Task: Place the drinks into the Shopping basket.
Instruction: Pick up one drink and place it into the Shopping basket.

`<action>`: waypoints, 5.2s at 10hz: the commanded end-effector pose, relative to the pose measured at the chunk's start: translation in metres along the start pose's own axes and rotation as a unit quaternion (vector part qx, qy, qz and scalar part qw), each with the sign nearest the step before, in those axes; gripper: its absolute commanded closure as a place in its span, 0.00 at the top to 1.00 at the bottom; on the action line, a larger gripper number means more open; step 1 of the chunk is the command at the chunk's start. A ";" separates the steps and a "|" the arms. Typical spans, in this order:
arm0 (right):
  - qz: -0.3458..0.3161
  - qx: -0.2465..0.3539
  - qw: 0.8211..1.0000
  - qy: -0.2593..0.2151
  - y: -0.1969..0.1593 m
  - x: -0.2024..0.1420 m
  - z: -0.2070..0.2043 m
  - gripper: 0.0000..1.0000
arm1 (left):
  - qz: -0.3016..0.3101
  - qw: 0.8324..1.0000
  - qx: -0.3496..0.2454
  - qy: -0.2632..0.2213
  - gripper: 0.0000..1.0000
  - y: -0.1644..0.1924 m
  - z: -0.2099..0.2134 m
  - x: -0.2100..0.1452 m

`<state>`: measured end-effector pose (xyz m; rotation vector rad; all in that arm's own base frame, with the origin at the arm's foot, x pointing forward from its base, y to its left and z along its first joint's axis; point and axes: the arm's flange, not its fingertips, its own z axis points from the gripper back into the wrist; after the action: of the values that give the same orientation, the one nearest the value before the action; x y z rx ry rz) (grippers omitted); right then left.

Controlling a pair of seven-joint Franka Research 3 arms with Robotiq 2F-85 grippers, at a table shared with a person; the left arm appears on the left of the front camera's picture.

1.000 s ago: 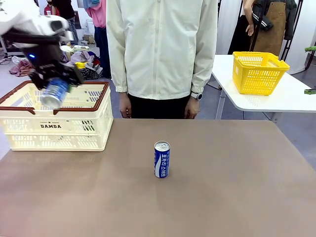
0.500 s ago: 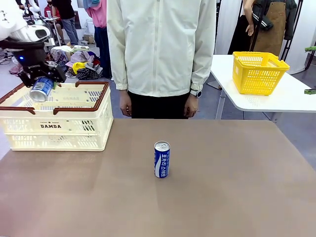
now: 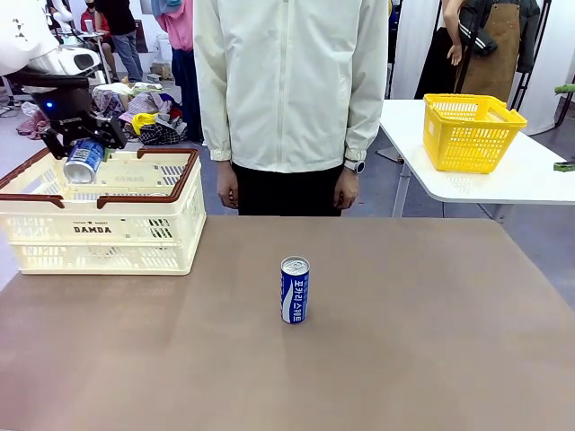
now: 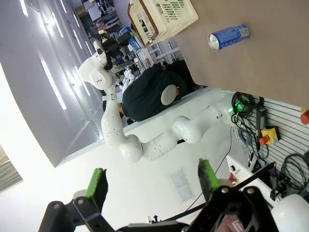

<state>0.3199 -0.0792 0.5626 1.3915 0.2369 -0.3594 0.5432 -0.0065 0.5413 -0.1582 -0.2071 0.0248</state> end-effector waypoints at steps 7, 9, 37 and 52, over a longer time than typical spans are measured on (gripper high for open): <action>0.003 0.006 1.000 0.006 0.005 0.000 0.002 1.00 | -0.071 0.996 -0.036 0.031 0.00 0.027 -0.093 0.074; 0.003 0.006 1.000 0.006 0.005 0.000 0.002 1.00 | -0.070 0.996 -0.038 0.041 0.00 0.029 -0.106 0.064; 0.003 0.006 1.000 0.006 0.005 0.000 0.002 1.00 | -0.086 0.996 -0.020 0.026 1.00 0.030 -0.083 0.053; 0.003 0.006 1.000 0.006 0.005 0.000 0.002 1.00 | -0.065 0.812 -0.579 -0.036 1.00 0.146 0.045 -0.180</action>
<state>0.3203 -0.0793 0.5622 1.3922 0.2402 -0.3591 0.3144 0.1197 0.5289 -1.3799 -0.3281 -0.2130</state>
